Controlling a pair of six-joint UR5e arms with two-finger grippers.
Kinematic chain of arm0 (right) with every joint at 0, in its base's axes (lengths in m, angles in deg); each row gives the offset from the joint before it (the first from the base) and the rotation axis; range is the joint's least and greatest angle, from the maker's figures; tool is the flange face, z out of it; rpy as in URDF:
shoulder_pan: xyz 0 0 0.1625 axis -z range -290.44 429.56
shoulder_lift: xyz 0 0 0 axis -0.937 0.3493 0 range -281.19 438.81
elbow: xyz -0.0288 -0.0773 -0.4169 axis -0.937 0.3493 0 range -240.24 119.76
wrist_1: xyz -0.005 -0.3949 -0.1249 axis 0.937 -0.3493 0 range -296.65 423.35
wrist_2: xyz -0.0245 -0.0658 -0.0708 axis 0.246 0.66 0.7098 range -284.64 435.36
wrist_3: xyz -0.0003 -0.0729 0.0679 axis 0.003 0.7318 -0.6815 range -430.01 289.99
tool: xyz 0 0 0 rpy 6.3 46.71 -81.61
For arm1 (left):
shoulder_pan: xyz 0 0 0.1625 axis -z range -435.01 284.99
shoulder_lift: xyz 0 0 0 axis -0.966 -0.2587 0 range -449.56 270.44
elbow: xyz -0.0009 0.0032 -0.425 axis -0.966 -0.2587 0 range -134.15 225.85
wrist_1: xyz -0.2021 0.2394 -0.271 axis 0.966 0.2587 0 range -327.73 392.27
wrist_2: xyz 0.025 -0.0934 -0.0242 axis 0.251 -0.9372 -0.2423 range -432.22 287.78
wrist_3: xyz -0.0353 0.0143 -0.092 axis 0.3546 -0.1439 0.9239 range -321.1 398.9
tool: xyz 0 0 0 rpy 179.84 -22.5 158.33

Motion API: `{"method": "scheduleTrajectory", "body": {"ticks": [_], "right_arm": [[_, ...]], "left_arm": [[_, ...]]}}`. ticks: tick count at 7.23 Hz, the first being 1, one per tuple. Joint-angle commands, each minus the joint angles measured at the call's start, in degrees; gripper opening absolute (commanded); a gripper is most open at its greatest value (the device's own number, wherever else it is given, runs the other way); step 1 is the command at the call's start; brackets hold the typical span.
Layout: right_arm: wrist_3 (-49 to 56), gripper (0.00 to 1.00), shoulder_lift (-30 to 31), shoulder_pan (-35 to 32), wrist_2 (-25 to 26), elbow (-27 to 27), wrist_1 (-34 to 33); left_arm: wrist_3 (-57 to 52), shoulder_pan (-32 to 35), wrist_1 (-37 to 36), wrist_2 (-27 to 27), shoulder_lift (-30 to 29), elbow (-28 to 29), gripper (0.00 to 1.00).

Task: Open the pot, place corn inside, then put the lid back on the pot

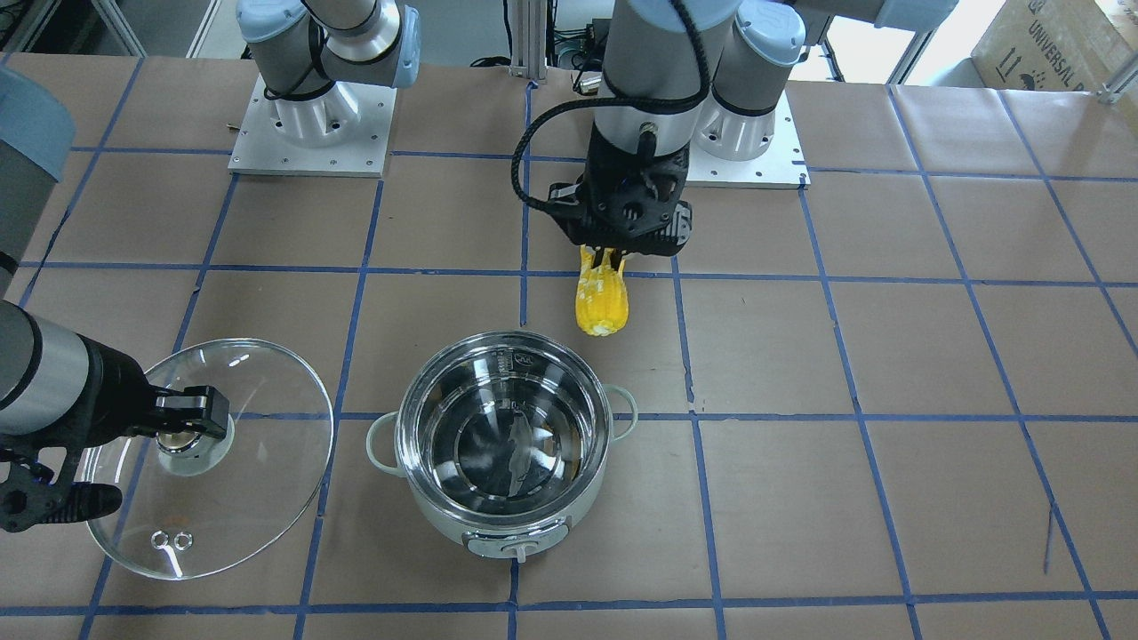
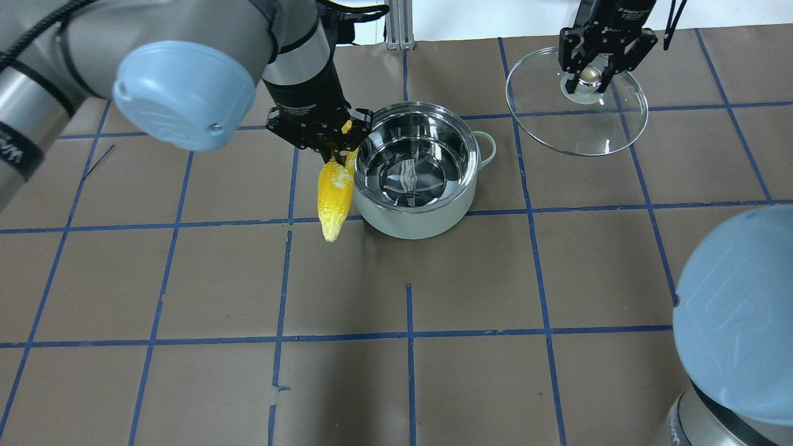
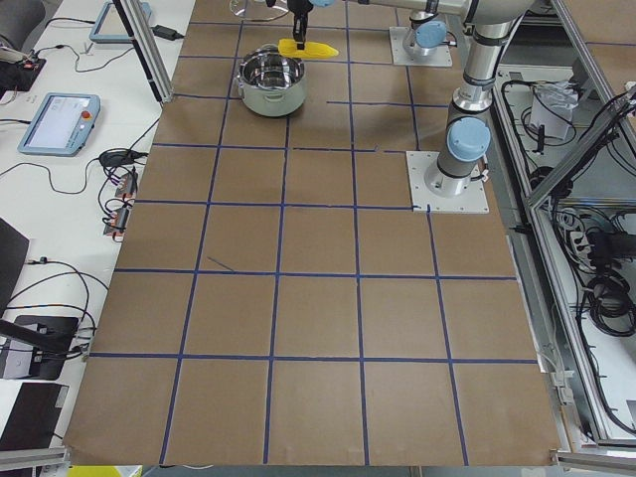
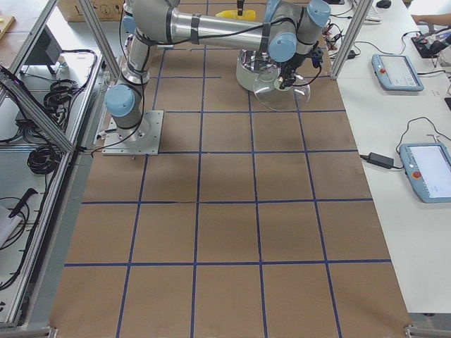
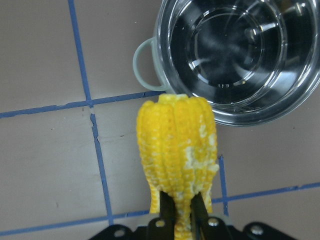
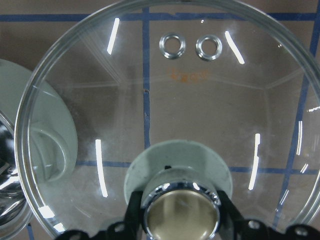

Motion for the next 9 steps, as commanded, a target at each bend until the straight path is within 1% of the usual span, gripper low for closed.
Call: {"method": "scheduleTrajectory", "body": {"ticks": [1,4,5,6,7,8,9], "right_arm": [[0.0,0.17,0.0,0.0,0.0,0.0,-0.1],[-0.4,0.17,-0.1,-0.1,-0.2,0.0,-0.4],[-0.4,0.17,-0.1,0.0,-0.1,0.0,-0.4],[-0.4,0.17,-0.1,0.0,-0.1,0.1,-0.4],[-0.4,0.17,-0.1,0.0,-0.1,0.1,-0.5],[-0.7,0.17,-0.1,-0.1,-0.2,0.1,-0.5],[-0.7,0.17,-0.1,-0.1,-0.3,0.1,-0.5]], "left_arm": [[5.1,3.3,-5.3,0.0,-9.3,4.5,0.02],[7.8,3.4,-6.3,0.1,-19.0,13.7,0.02],[7.8,3.4,-6.3,0.1,-21.2,16.4,0.02],[7.8,3.4,-6.3,0.0,-21.9,17.1,0.02],[7.8,3.3,-6.9,-0.2,-22.2,16.2,0.04],[7.9,3.3,-8.3,0.0,-22.7,15.7,0.34],[8.0,3.4,-8.9,0.1,-23.4,15.5,0.86]]}}
